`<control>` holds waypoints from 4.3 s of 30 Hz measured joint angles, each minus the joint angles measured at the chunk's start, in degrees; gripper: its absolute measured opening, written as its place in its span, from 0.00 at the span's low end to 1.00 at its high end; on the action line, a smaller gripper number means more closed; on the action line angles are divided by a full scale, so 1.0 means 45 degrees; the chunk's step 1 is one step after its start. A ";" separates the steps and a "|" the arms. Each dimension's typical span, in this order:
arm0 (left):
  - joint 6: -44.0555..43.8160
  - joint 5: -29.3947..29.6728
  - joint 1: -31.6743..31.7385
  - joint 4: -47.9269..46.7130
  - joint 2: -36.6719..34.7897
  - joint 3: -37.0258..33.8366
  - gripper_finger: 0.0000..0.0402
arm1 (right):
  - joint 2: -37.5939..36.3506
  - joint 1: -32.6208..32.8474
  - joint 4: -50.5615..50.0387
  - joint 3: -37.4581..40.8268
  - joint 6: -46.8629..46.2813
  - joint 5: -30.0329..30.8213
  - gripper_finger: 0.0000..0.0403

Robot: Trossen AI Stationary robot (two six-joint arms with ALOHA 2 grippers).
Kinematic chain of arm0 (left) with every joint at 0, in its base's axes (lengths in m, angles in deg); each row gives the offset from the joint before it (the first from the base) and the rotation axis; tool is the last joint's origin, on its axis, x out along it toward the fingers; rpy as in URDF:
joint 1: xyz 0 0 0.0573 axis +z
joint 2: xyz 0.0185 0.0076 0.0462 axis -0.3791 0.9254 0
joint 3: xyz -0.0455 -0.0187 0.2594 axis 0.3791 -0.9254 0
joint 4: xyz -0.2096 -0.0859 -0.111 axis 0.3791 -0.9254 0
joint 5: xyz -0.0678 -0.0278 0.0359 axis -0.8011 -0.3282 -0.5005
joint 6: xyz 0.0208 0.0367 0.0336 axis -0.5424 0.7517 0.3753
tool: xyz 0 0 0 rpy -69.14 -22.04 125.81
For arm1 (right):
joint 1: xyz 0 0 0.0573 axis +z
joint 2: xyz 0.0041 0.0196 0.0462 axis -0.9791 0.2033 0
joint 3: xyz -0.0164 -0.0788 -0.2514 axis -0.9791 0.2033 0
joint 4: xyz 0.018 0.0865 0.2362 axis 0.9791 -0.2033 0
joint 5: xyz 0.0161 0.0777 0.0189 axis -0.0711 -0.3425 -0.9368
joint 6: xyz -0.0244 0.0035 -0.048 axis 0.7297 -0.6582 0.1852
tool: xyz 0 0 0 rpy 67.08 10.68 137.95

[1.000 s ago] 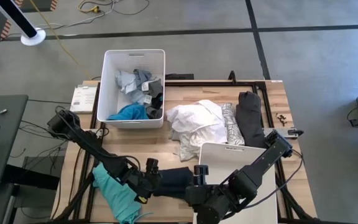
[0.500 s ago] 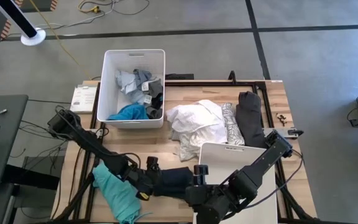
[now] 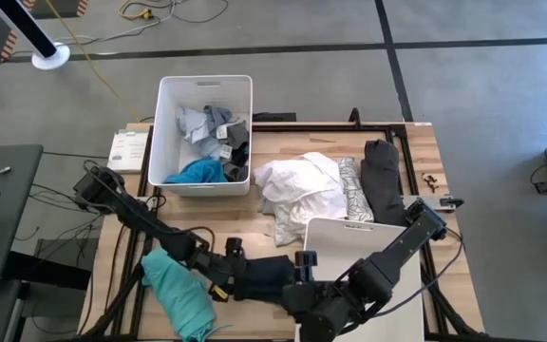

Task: Sort clothes
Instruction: Put the dark blue shorts into the top white laundry bin

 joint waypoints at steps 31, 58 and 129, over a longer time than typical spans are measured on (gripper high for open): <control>0.0413 0.0105 0.0739 0.1219 0.2837 0.0122 0.61 | 0.0000 -0.0755 0.0573 0.0000 0.0852 -0.0015 0.58; 0.2190 0.1746 0.0477 -0.1744 -0.0794 0.0276 0.06 | 0.0000 -0.0833 0.0573 0.0000 0.0889 -0.0068 0.58; 0.3505 0.5173 -0.1705 -0.7264 -0.3152 0.4424 0.05 | 0.2312 -0.3397 0.0941 -0.0005 0.1406 -0.1367 0.60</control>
